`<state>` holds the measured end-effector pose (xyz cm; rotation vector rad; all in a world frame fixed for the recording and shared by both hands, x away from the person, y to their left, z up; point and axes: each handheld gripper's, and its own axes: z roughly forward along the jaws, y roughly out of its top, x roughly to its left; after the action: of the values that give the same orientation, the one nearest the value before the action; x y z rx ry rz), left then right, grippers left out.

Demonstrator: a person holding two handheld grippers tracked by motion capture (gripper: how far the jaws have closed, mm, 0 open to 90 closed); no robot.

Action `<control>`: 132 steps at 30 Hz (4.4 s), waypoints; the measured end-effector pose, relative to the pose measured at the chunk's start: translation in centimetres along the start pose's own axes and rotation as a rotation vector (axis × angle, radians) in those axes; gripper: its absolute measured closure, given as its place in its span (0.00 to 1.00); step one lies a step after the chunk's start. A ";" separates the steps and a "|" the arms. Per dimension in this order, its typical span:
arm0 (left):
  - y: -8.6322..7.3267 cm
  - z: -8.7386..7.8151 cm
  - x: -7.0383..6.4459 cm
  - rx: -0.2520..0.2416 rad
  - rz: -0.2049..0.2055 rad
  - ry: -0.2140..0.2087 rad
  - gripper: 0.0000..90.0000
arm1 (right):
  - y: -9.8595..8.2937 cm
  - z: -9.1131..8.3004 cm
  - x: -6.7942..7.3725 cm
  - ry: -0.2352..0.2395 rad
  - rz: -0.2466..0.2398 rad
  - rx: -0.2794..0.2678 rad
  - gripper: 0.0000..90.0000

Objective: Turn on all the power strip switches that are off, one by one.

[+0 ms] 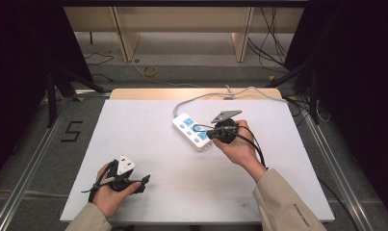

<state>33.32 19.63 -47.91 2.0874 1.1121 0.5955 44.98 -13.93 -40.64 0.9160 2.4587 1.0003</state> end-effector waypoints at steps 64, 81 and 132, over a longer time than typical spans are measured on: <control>0.1 0.1 -0.1 0.002 0.014 -0.007 0.23 | 4.5 5.3 -0.7 0.002 -0.001 0.087 1.00; 0.1 0.2 -0.2 0.003 0.018 -0.007 0.23 | 5.4 6.9 -0.8 0.009 0.000 0.105 1.00; 0.1 0.2 -0.1 0.003 0.016 -0.013 0.23 | 7.2 11.4 -0.9 0.017 0.030 0.144 1.00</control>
<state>33.46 19.39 -47.97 2.1019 1.0905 0.5874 54.69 -4.93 -43.42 0.9959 2.5660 0.8529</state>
